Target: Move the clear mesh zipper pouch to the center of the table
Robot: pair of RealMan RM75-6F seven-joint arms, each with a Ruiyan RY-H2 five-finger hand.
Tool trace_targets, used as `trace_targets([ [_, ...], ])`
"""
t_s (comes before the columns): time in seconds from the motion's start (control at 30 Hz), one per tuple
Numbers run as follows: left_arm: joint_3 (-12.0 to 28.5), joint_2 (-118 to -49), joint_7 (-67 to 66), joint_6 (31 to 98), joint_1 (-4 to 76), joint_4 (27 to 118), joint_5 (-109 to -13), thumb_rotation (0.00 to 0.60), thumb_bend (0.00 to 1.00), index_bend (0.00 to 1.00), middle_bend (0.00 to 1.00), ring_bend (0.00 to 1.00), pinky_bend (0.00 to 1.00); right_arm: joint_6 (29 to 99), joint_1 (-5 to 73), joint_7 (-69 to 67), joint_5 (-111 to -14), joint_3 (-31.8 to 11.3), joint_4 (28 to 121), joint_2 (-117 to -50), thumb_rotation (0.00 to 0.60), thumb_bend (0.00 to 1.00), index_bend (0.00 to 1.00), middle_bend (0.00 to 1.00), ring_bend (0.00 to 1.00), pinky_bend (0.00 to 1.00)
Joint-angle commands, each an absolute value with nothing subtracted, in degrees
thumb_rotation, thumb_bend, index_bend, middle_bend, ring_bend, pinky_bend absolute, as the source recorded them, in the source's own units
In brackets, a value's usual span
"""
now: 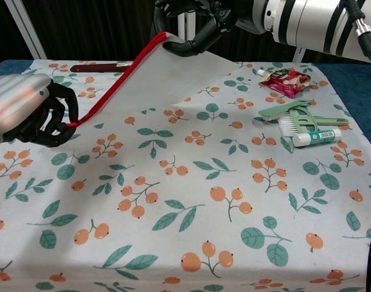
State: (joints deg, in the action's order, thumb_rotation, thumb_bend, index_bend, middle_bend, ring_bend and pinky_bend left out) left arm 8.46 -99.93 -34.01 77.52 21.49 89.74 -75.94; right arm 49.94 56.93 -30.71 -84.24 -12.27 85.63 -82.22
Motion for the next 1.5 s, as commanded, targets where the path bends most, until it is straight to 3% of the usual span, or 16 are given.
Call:
trace_targets([
  [0.03,8.25,-100.04,-33.68,76.77,21.53,88.45,-75.02,0.6,0.43,0.72,0.75,0.73,0.64,50.01,56.01,-33.79,-85.23,-11.14,86.85,-80.65,0.6,0.37,0.88,0.37,0.08,0.03],
  [0.53,9.6,-99.42,-34.65,73.79,22.1,82.81,-68.6,0.6,0.43,0.72,0.75,0.73,0.64,53.97,52.01,-38.14,-89.46,-7.77,90.3,-73.01,0.6,0.37,0.88,0.38,0.09,0.03],
  [0.9,9.72,-98.9,-35.4,72.43,22.23,81.67,-64.74,0.6,0.43,0.71,0.74,0.72,0.64,56.51,49.88,-39.23,-90.68,-6.68,90.67,-71.69,0.6,0.37,0.88,0.38,0.09,0.03],
  [0.97,9.63,-98.42,-35.58,72.57,22.31,82.57,-64.8,0.6,0.41,0.64,0.71,0.68,0.63,57.28,49.54,-38.63,-91.17,-6.38,90.22,-72.76,0.6,0.37,0.88,0.38,0.09,0.03],
  [1.07,9.67,-97.43,-35.96,72.77,22.5,84.5,-64.86,0.6,0.29,0.36,0.54,0.51,0.58,58.45,48.93,-36.8,-92.71,-5.2,88.81,-74.99,0.6,0.37,0.88,0.37,0.09,0.03],
  [1.13,9.9,-96.74,-35.48,73.3,22.56,85.87,-65.37,0.6,0.25,0.25,0.42,0.4,0.54,59.32,48.3,-35.23,-93.84,-4.06,87.35,-76.9,0.6,0.37,0.87,0.36,0.09,0.03],
  [1.23,10.14,-95.57,-35.01,74.53,22.52,87.66,-66.44,0.6,0.23,0.21,0.32,0.31,0.51,59.01,47.72,-33.3,-95.21,-1.91,85.51,-78.73,0.6,0.37,0.76,0.31,0.07,0.01],
  [1.33,10.27,-93.73,-35.8,75.18,22.41,90.13,-66.44,0.6,0.22,0.2,0.29,0.27,0.45,55.47,48.09,-32.11,-95.18,0.32,84.87,-78.5,0.6,0.33,0.6,0.24,0.02,0.0],
  [1.43,10.75,-91.98,-36.12,75.86,22.18,92.5,-65.87,0.6,0.21,0.18,0.27,0.24,0.34,49.82,49.06,-29.88,-93.57,2.08,85.72,-76.73,0.6,0.22,0.21,0.1,0.0,0.0],
  [1.5,11.11,-91.39,-35.28,76.65,21.9,93.13,-65.97,0.6,0.18,0.18,0.26,0.23,0.32,46.84,49.44,-28.63,-91.99,2.72,86.92,-75.33,0.6,0.17,0.07,0.04,0.0,0.0],
])
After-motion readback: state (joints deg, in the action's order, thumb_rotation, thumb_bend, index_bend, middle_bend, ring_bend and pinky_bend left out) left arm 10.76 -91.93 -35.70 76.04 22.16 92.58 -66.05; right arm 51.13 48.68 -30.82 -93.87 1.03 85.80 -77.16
